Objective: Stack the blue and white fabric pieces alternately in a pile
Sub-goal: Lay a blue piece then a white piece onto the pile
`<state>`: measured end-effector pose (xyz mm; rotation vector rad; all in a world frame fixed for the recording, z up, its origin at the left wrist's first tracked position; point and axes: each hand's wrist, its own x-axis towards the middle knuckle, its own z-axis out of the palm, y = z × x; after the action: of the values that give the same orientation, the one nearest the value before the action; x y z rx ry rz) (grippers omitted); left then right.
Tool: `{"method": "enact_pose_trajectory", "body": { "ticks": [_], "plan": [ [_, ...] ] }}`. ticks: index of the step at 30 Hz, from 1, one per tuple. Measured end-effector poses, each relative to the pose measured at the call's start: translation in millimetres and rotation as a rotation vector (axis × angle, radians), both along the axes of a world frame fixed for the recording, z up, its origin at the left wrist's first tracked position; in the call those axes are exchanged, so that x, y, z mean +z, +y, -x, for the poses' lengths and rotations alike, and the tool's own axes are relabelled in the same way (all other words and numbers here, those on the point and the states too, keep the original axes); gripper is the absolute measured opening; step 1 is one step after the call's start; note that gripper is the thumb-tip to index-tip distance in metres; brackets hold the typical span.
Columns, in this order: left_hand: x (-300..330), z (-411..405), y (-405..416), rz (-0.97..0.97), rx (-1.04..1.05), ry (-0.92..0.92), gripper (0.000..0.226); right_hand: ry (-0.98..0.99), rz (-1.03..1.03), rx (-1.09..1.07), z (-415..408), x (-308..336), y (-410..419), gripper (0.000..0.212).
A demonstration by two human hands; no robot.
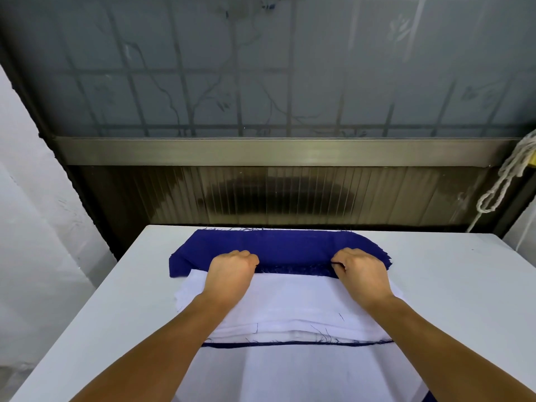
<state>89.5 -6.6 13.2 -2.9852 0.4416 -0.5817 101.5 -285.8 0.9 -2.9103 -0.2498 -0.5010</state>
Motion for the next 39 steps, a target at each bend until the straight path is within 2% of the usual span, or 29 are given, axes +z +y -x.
{"method": "enact_pose_trajectory", "body": {
  "ticks": [3, 7, 9, 12, 18, 23, 26, 31, 35, 37, 39],
  "plan": [
    [-0.2, 1.6, -3.0, 0.096, 0.005, 0.013, 0.033, 0.003, -0.066, -0.008, 1.3, 0.2, 0.2, 0.012],
    [-5.7, -4.6, 4.3, 0.245, -0.006, 0.095, 0.005, 0.035, -0.103, 0.049, 1.6, -0.4, -3.5, 0.014],
    [-8.0, -6.8, 8.7, 0.243, -0.037, 0.126, 0.020, 0.066, -0.104, 0.073, 1.4, 0.3, -6.1, 0.018],
    [-8.9, -10.8, 11.7, 0.218, -0.051, 0.168, 0.028, 0.107, -0.126, 0.064, -0.2, 2.7, -7.1, 0.017],
    [-1.9, -12.6, 15.4, 0.252, 0.013, 0.197, 0.024, 0.152, -0.228, 0.040, 3.6, 12.4, -5.9, 0.017],
    [8.8, 14.3, 25.2, 0.247, -0.005, 0.054, 0.020, 0.032, -0.133, 0.098, 37.0, 22.7, -6.0, 0.016],
    [9.3, 49.1, 34.3, 0.223, -0.044, 0.071, 0.018, 0.061, -0.111, 0.106, 72.7, 24.0, -10.7, 0.014],
    [3.3, 116.0, 54.5, 0.276, -0.188, 0.347, 0.017, 0.304, -0.203, 0.229, 132.8, 26.1, -26.6, 0.013],
    [7.8, 149.9, 66.1, 0.325, -0.251, 0.585, 0.019, 0.397, -0.062, 0.364, 162.2, 32.6, -35.0, 0.014],
    [11.1, 154.5, 70.8, 0.298, -0.269, 0.674, 0.018, 0.521, -0.070, 0.366, 167.2, 34.1, -38.0, 0.013],
    [14.5, 150.8, 74.3, 0.331, -0.250, 0.749, 0.013, 0.558, -0.070, 0.338, 164.3, 41.2, -37.7, 0.010]
  ]
}}
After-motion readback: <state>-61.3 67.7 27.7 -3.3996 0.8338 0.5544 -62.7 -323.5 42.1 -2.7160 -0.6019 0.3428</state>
